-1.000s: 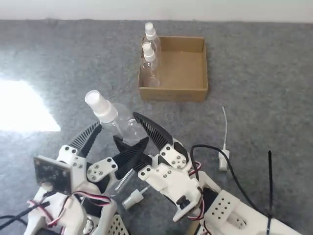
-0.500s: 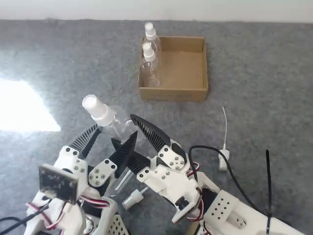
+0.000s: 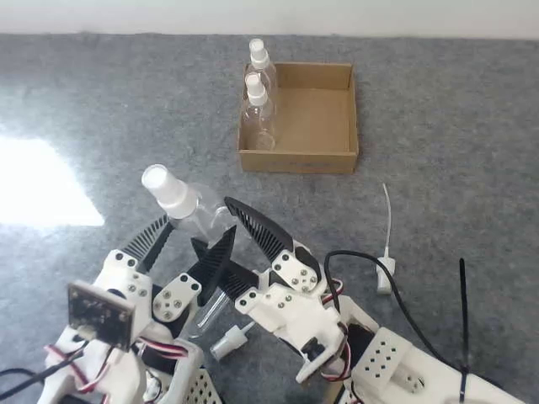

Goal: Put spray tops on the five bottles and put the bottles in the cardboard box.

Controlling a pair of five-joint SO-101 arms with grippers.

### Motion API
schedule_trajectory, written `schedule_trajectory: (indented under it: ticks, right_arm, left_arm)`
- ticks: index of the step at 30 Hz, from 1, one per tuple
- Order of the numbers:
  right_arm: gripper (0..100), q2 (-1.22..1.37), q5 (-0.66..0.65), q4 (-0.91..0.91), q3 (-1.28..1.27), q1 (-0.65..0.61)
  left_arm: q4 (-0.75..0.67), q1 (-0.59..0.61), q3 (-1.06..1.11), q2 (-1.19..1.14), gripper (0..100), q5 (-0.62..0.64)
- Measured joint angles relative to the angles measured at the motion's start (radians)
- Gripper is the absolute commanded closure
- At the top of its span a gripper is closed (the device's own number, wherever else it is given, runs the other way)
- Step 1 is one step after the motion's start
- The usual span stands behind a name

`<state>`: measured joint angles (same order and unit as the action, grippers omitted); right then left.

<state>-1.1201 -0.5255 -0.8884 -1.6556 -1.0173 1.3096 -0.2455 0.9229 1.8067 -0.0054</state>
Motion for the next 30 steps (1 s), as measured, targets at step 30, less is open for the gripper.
schedule_trajectory:
  ticks: [30]
  right_arm:
    - [78.2, -0.014, 0.003, 0.278, -0.002, 0.017]
  left_arm:
    - [0.0, 0.0, -0.035, -0.002, 86, -0.006]
